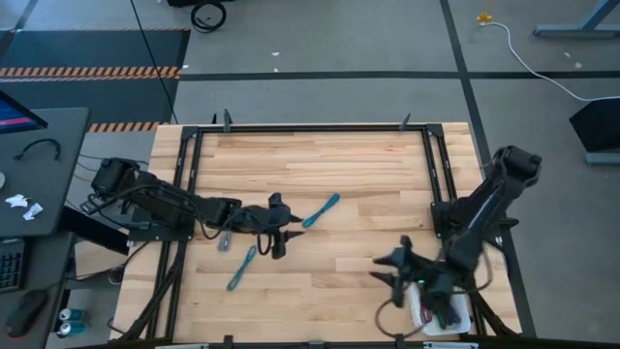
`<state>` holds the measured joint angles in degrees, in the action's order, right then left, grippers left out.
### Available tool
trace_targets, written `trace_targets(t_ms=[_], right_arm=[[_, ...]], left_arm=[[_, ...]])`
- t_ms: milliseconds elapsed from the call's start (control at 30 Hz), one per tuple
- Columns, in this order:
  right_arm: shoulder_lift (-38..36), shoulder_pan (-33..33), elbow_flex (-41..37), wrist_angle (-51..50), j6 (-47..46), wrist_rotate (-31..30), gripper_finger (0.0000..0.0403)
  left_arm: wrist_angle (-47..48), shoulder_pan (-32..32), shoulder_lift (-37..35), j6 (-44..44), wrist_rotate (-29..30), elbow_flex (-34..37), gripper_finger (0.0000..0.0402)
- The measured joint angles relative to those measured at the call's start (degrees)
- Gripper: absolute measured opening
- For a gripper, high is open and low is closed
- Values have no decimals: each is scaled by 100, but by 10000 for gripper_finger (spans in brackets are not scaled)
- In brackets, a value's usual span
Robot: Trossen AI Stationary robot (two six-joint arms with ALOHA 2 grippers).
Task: Pick and place USB-C Cables
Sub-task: Put the white charger cable into the white bin
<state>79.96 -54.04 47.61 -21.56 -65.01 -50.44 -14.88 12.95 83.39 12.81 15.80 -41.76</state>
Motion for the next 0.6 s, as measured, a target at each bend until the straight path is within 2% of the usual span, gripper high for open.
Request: trace_targets(t_ms=[67, 167, 267, 333, 433, 600], right_arm=[[314, 250, -144, 645, 646, -335, 169], [842, 584, -229, 1688, 1416, -732, 169], [1316, 860, -231, 2640, 2062, -846, 169], [1543, 976, -236, 3140, 2480, -847, 169], [1764, 1066, -236, 3693, 2952, -847, 169], [1845, 1047, -236, 3892, 3201, -893, 169]], left_arm=[[-101, -2, 70, -2, 144, 0, 172], [380, -44, 72, 263, 542, -24, 172], [2344, -253, -100, 1397, 901, -269, 172], [3756, -406, -153, 2253, 964, -505, 172], [5766, -480, -149, 3282, 933, -497, 172], [7616, -322, -157, 4659, 460, -130, 199]])
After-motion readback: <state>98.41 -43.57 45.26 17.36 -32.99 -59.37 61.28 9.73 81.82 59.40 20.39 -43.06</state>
